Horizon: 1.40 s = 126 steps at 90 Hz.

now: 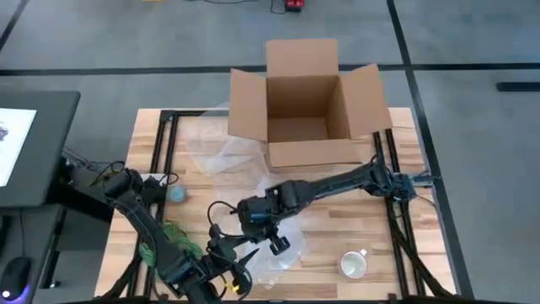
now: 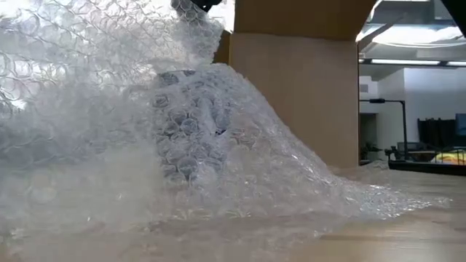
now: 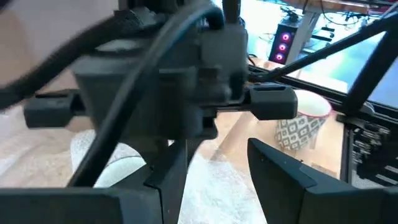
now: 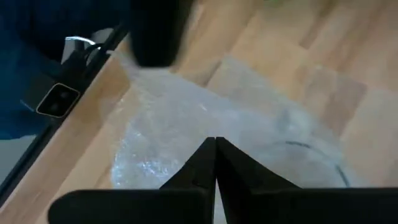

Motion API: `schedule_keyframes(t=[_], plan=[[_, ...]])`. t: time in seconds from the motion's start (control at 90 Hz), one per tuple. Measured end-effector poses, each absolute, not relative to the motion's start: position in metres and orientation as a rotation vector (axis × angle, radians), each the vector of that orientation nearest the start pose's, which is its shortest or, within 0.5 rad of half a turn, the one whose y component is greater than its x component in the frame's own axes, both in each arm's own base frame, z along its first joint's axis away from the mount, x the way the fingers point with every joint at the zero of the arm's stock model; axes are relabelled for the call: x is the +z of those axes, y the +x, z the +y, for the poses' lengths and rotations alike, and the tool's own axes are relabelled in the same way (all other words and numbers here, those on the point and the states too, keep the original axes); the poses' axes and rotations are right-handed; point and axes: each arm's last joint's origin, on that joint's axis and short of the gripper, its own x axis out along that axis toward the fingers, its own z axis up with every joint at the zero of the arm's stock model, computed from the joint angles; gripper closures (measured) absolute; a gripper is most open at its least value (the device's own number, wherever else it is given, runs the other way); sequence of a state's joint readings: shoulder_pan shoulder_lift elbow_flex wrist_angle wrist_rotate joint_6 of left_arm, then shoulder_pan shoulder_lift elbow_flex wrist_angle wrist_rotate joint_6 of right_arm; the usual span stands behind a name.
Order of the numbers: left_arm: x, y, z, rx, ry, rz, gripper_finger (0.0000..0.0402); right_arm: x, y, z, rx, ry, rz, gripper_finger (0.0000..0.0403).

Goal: Wrap mug
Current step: Wrap the white blue mug with bubble wrap

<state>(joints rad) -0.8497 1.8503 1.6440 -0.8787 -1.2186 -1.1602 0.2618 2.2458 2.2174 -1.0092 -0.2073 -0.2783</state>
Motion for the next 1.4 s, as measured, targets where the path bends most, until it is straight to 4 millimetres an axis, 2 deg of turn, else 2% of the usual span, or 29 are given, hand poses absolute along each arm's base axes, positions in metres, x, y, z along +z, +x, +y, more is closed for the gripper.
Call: schedule_keyframes(t=[0.133, 0.278, 0.422, 0.6, 0.778, 0.944, 1.056, 1.222, 1.4], plan=[[0.294, 0.271, -0.27, 0.55, -0.176, 0.301, 0.0254, 0.264, 0.465, 0.118, 0.559, -0.26, 1.015, 0.0403], [0.296, 0.267, -0.277, 0.491, -0.235, 0.348, 0.0254, 0.236, 0.473, 0.092, 0.526, -0.22, 1.029, 0.0403], [0.297, 0.263, -0.285, 0.454, -0.245, 0.343, 0.0254, 0.229, 0.475, 0.068, 0.459, -0.173, 1.054, 0.0403], [0.299, 0.263, -0.287, 0.445, -0.218, 0.327, 0.0254, 0.208, 0.478, 0.042, 0.372, -0.126, 1.085, 0.0403], [0.299, 0.263, -0.287, 0.448, -0.211, 0.324, 0.0254, 0.192, 0.473, 0.04, 0.377, -0.112, 1.11, 0.0403], [0.299, 0.264, -0.286, 0.449, -0.205, 0.325, 0.0254, 0.188, 0.472, 0.04, 0.378, -0.109, 1.114, 0.0403], [0.299, 0.264, -0.285, 0.453, -0.197, 0.329, 0.0254, 0.188, 0.47, 0.047, 0.39, -0.117, 1.12, 0.0403], [0.299, 0.269, -0.28, 0.473, -0.192, 0.323, 0.0254, 0.194, 0.466, 0.058, 0.408, -0.138, 1.118, 0.0403], [0.298, 0.273, -0.277, 0.476, -0.202, 0.337, 0.0254, 0.21, 0.459, 0.06, 0.412, -0.14, 1.108, 0.0403]])
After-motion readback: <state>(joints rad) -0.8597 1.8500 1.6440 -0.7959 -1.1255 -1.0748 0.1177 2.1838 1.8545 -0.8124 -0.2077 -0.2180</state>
